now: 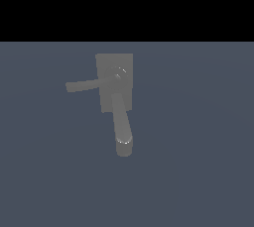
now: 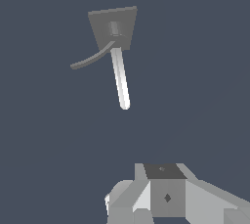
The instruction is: Turn on the faucet by rotating a designated handle.
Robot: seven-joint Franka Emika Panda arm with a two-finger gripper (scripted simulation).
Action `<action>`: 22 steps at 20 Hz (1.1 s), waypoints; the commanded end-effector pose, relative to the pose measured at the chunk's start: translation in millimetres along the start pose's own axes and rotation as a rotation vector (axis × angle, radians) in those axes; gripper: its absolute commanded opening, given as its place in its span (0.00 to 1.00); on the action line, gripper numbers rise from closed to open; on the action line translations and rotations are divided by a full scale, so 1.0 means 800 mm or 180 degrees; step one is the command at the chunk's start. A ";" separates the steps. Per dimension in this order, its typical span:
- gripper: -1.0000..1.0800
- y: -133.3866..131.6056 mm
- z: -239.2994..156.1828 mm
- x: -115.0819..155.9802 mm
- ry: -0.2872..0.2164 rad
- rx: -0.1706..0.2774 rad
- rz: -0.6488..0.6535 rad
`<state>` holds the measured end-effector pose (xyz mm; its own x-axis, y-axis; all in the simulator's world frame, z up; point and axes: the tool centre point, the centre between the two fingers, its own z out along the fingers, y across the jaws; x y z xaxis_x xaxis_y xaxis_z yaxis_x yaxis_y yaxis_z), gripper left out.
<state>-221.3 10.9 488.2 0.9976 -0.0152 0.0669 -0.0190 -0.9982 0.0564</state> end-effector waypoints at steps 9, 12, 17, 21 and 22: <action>0.00 0.010 -0.040 0.006 0.0459 -0.0986 0.0114; 0.00 0.010 -0.057 0.009 0.0643 -0.1356 0.0149; 0.00 0.004 -0.089 0.013 0.0962 -0.1977 0.0189; 0.00 -0.006 -0.114 0.016 0.1223 -0.2471 0.0199; 0.00 -0.010 -0.121 0.017 0.1289 -0.2595 0.0198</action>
<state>-214.7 19.7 577.1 0.9089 0.0834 0.4085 -0.2443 -0.6876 0.6838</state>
